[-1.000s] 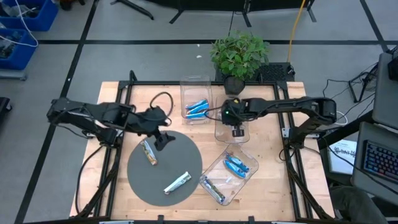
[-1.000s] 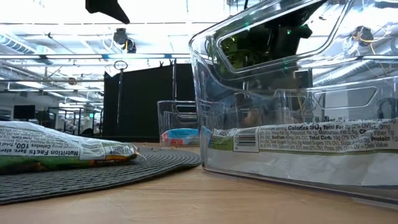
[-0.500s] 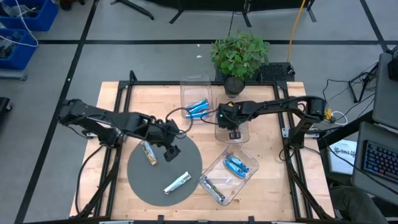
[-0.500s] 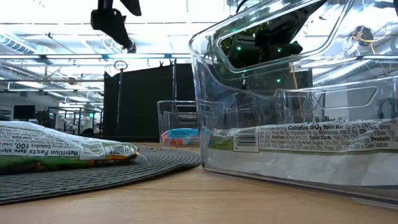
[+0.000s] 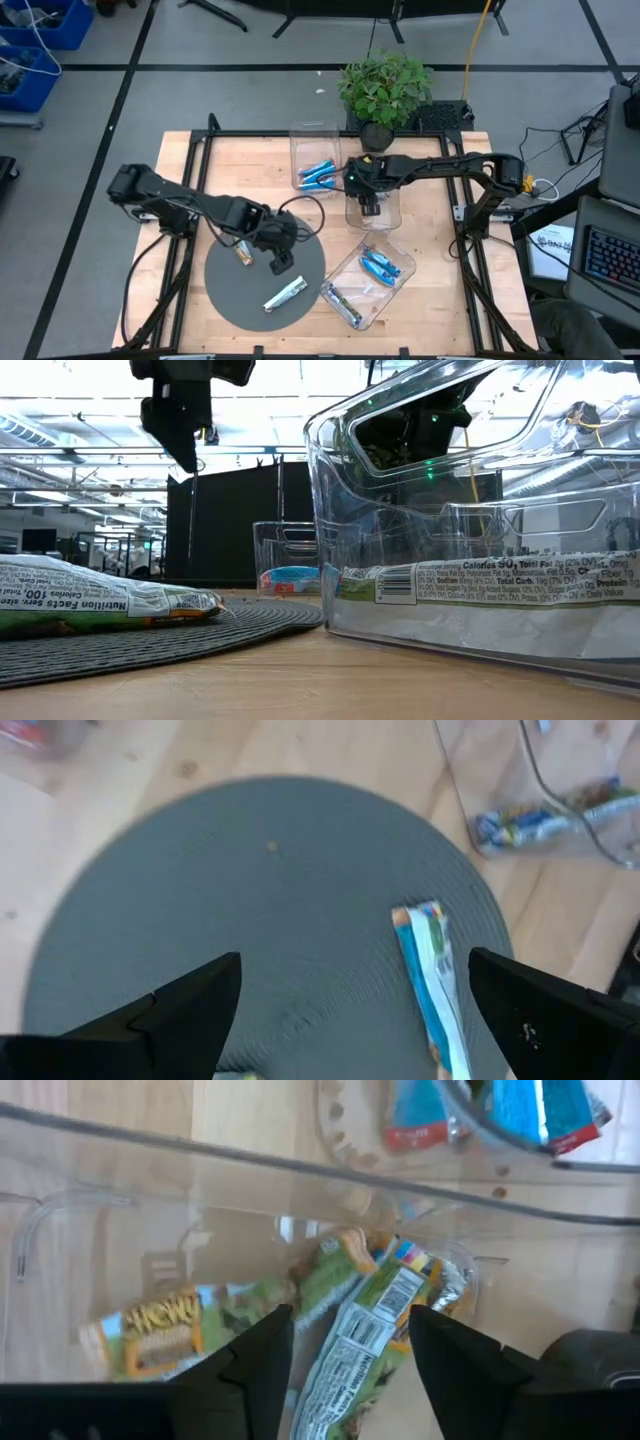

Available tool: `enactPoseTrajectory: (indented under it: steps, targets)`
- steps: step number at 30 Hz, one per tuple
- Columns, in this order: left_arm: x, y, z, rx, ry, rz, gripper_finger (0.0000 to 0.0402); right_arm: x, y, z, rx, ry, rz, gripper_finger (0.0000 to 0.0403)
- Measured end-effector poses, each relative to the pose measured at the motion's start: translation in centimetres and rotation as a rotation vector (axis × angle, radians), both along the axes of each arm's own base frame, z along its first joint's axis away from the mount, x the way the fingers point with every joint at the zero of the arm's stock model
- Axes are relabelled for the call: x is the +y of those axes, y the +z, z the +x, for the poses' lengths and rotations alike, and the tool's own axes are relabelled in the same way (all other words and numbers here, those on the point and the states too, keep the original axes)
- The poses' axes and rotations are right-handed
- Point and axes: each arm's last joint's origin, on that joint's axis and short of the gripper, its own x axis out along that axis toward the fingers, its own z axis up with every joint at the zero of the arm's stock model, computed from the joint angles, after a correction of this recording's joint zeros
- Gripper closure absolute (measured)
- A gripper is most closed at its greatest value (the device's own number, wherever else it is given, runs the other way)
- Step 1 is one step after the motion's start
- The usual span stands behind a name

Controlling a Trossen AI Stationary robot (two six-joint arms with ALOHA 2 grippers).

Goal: Pick and place Granola Bars by type
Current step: Put the yellow granola bar into the middle transparent bin

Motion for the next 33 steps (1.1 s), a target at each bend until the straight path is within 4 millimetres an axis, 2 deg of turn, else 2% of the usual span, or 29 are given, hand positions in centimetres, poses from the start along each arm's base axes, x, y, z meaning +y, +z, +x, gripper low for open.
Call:
enactPoseTrajectory:
  steps: [8, 11, 20, 28, 33]
  targets:
    - [-1.7, -0.8, 0.0, 0.041, -0.026, -0.053, 0.0011, 0.0, -0.1, -0.7, 0.072, -0.013, -0.023, 0.0189]
    - [-2.4, -0.7, -0.1, 0.031, -0.028, -0.066, 0.0011, 0.4, 0.8, -1.2, 0.070, -0.024, -0.025, 0.0179]
    - [-4.3, -0.6, -0.4, -0.014, -0.027, -0.063, 0.0011, 3.8, 6.6, -3.1, -0.188, -0.090, 0.059, 0.0160]
    - [-4.3, -0.5, -0.3, -0.060, 0.028, -0.008, 0.0011, 7.2, 11.5, -5.2, -0.475, -0.107, 0.139, 0.0159]
    - [-4.1, -0.5, -0.2, -0.083, 0.044, 0.047, 0.0011, 9.0, 14.4, -5.4, -0.725, -0.067, 0.288, 0.0159]
